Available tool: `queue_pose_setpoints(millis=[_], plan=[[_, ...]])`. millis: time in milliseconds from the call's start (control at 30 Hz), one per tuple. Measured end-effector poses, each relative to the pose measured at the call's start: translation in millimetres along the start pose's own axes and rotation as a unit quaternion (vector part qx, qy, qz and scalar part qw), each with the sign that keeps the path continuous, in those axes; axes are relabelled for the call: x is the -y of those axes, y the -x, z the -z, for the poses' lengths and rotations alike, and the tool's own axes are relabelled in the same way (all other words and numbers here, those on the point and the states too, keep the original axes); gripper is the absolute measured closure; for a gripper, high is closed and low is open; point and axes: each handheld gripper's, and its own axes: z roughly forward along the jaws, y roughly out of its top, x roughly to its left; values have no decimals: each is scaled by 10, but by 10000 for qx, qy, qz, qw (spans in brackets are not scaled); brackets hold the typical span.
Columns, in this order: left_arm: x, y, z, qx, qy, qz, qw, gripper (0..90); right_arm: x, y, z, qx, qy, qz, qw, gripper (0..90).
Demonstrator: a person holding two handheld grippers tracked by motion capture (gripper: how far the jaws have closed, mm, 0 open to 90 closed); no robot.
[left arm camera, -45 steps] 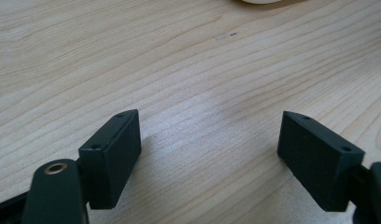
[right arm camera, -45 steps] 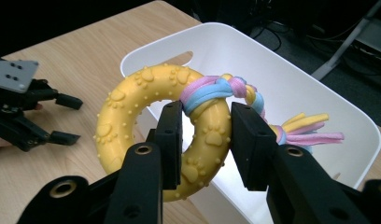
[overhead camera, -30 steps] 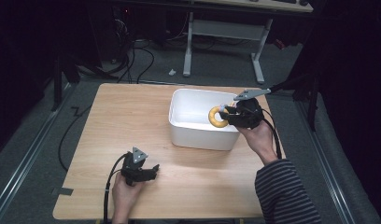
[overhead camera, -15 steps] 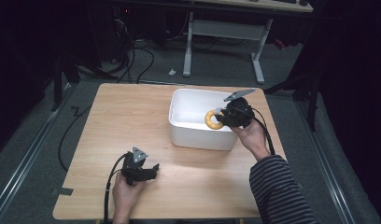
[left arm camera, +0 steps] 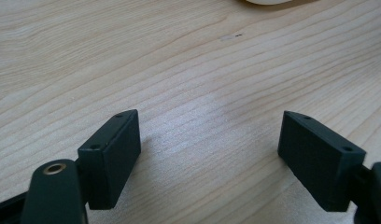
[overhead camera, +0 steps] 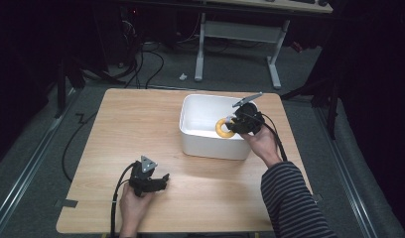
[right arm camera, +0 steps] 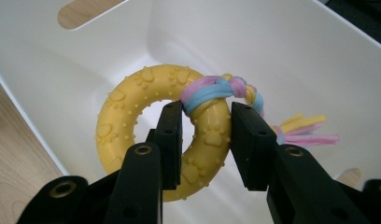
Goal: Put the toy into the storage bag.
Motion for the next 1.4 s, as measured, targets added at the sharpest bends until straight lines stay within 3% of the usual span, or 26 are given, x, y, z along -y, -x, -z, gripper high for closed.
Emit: queue_pose_setpoints(millis=[133,567,667,733,833,1033,1400], plan=[[0,0,0,-1,-1,0,10000,214,-8,-40,-29,-1,-69,131,9999,660],[1,-2,2,9,0,4,10000,214,-27,-92,-58,-103,-246,83,9996,658],[1,0,0,8,10,13,10000,214,-21,-84,-64,-118,-254,42,9996,601],[2,0,0,4,9,12,10000,214,-18,-81,-43,-7,-181,52,9998,519],[1,-1,1,0,8,14,10000,215,0,-59,24,205,-63,19,9998,482],[0,-1,-1,-2,10,16,10000,214,136,22,251,155,444,-295,9985,480],[0,-2,-2,-14,21,18,10000,219,504,93,652,221,845,-575,9945,476]])
